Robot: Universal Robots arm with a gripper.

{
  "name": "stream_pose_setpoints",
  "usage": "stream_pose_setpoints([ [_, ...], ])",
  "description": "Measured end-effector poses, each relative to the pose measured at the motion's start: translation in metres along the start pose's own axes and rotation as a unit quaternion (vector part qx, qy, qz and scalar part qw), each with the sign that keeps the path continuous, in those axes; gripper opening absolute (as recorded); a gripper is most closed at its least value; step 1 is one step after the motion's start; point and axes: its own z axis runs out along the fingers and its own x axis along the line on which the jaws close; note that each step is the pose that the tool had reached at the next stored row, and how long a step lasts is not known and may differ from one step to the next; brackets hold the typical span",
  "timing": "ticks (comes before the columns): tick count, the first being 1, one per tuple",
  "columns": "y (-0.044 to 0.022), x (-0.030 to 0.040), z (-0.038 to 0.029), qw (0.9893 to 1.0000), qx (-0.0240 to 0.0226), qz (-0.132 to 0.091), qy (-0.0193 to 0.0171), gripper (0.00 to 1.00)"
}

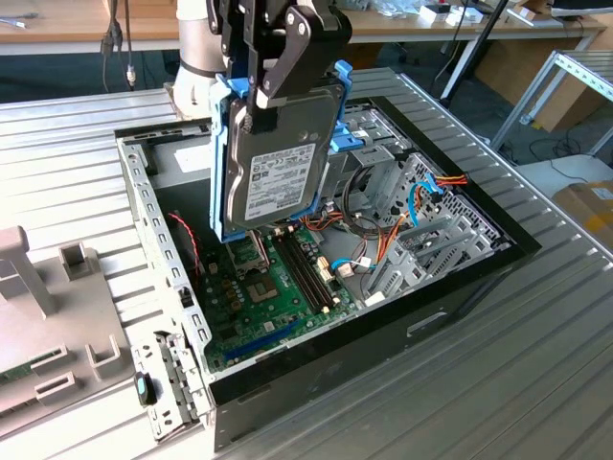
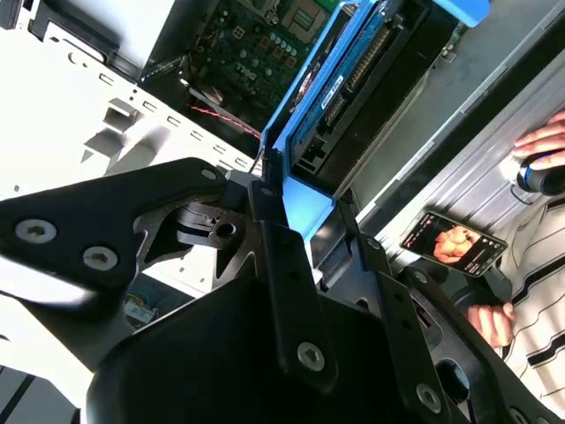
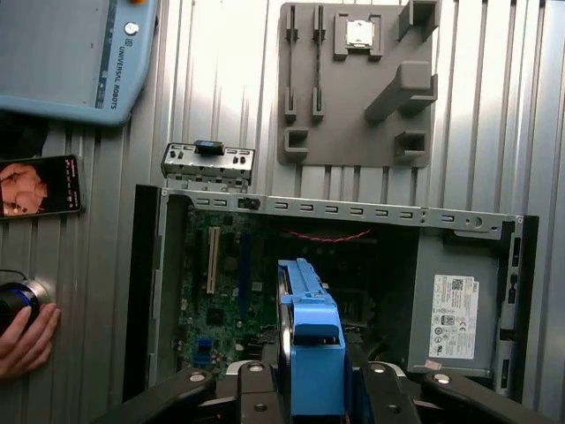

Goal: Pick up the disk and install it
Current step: 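Pick up the disk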

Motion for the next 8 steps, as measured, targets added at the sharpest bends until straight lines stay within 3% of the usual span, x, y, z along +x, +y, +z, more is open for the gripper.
stream_pose_setpoints([
  [6,-0.0002,0.0001,-0.0001,1.0000,0.0000,0.000,0.0001,0.36],
  [8,-0.0041,0.0003,-0.0001,1.0000,0.0000,0.000,0.0000,0.36],
])
